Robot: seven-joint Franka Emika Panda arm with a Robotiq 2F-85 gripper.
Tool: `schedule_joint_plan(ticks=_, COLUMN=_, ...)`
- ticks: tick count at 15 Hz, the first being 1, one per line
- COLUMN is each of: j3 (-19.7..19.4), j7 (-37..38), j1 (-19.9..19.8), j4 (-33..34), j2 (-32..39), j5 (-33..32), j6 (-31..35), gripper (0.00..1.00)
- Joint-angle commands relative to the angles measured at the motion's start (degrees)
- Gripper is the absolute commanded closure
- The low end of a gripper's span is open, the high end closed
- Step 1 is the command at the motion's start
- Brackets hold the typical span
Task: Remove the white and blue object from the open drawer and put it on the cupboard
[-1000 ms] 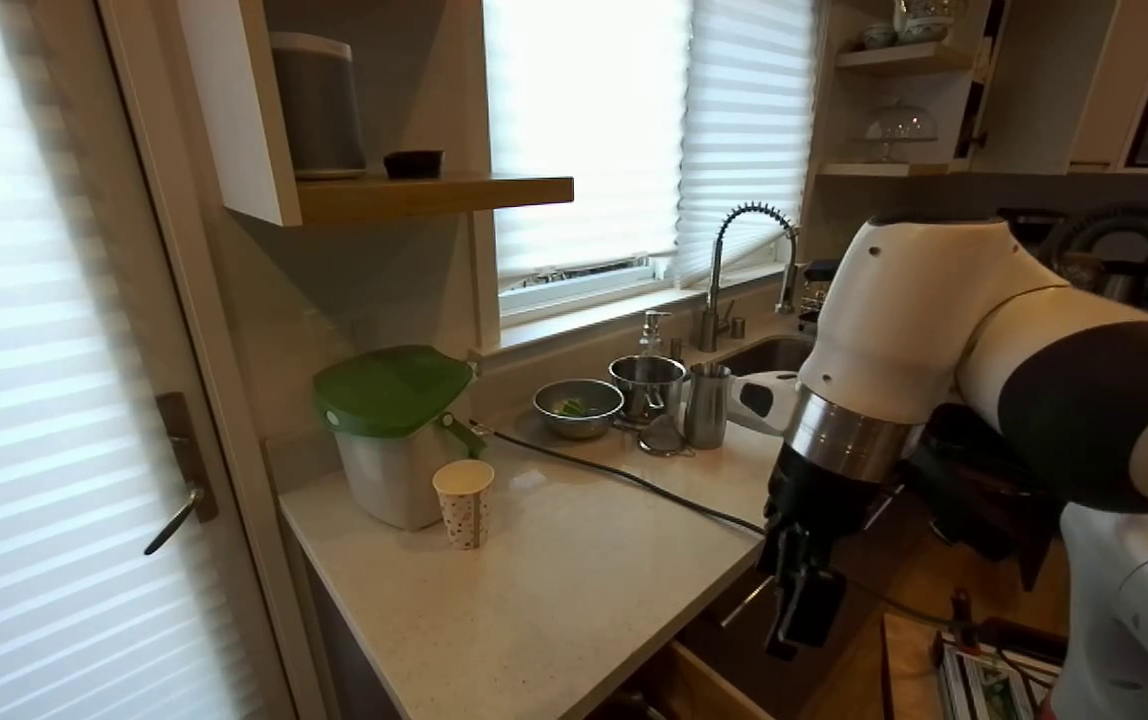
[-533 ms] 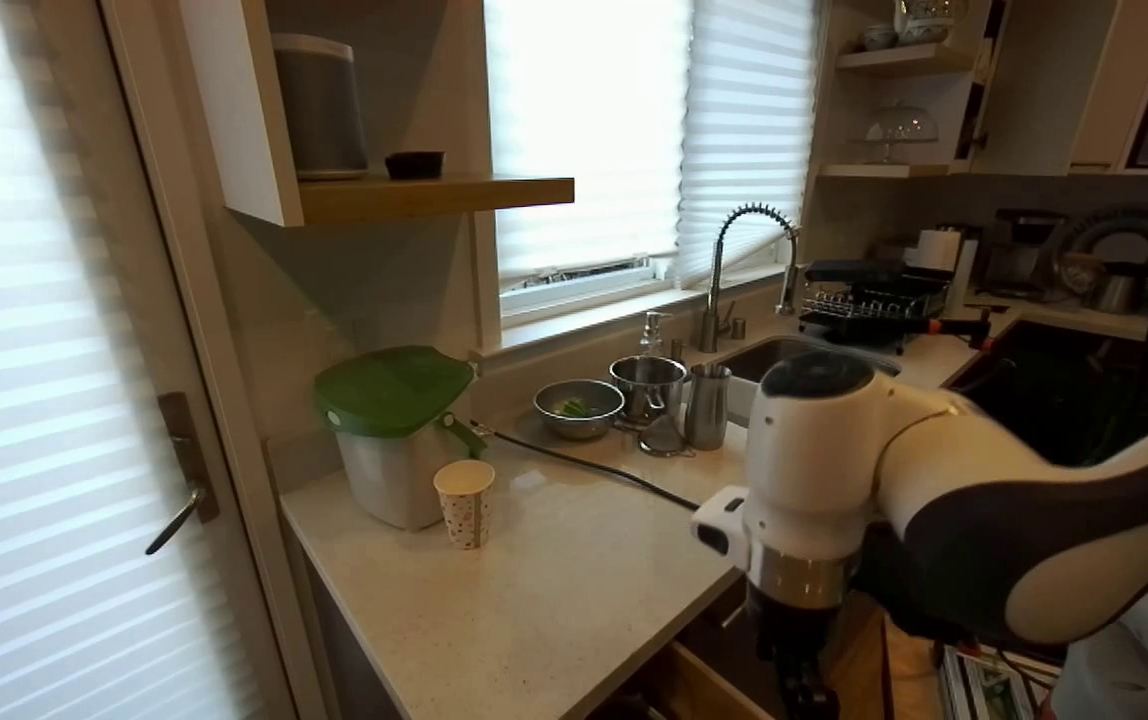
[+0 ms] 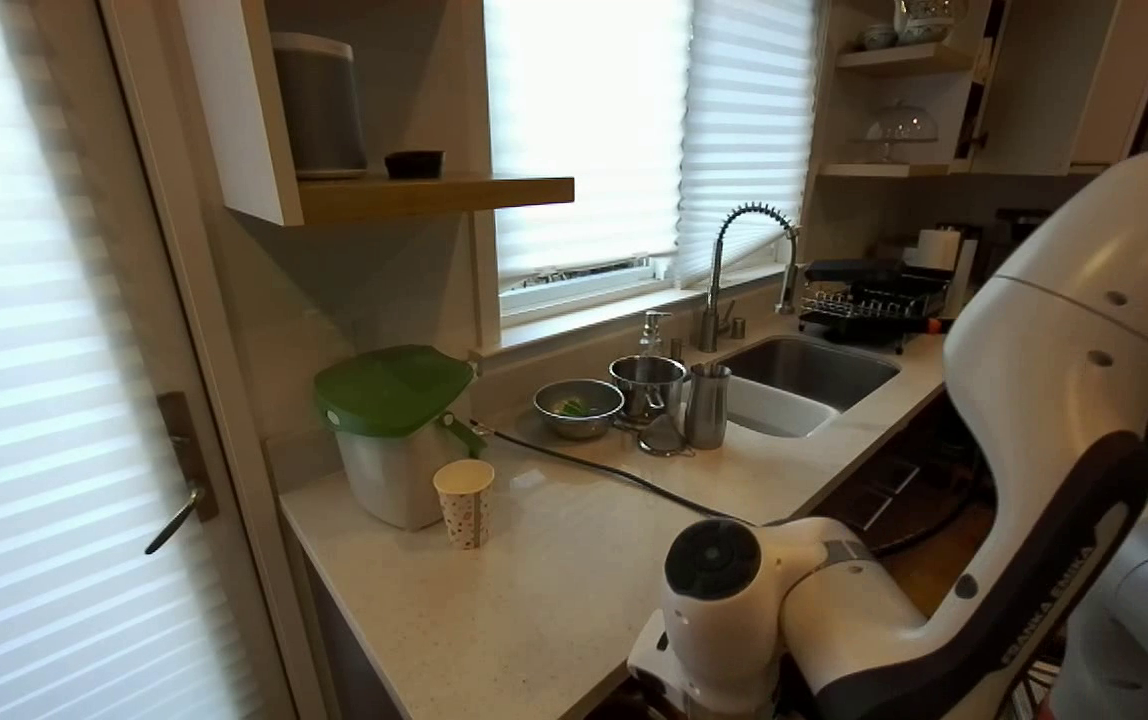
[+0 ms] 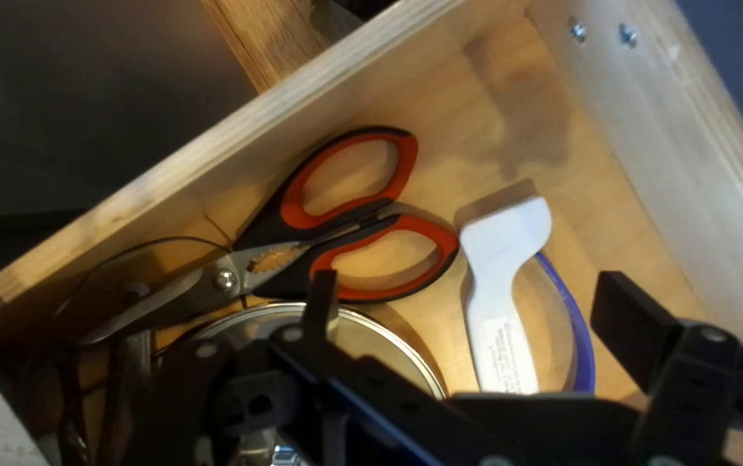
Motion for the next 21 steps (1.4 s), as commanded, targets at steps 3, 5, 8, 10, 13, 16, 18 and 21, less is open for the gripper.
schedule_joint_plan(ticks=3, j3=-1.5, j7=6.9, j1=2.2, j4=8.8, j2=15.5, j5=-8.4, j6=3.9, gripper=0.0)
schedule_joint_plan(ticks=5, j3=-2.3, j7=7.9, j1=3.5, j4=10.9, j2=18.7, j5=-9.9, j6=5.4, gripper=0.0)
schedule_joint_plan(ticks=8, j3=-3.2, j7=8.5, j1=5.4, j4=13.2, j2=22.1, j5=-9.6, j6=6.5, gripper=0.0)
schedule_joint_plan(ticks=10, j3=-3.4, j7=8.3, j1=6.3, j4=14.4, j2=23.5, j5=-8.6, j6=6.5, gripper=0.01)
schedule_joint_plan(ticks=13, j3=-3.8, j7=8.2, j1=7.0, j4=15.4, j2=24.5, j5=-8.1, j6=6.4, gripper=0.3)
schedule_joint_plan(ticks=16, j3=-3.9, j7=7.9, j1=7.1, j4=16.0, j2=24.6, j5=-7.2, j6=6.1, gripper=0.23)
schedule_joint_plan(ticks=18, j3=-3.8, j7=7.7, j1=7.1, j4=16.2, j2=24.8, j5=-6.7, j6=5.8, gripper=0.49)
schedule_joint_plan(ticks=21, j3=-3.6, j7=7.3, j1=7.0, j4=16.3, j2=24.9, j5=-6.3, j6=5.7, gripper=0.64)
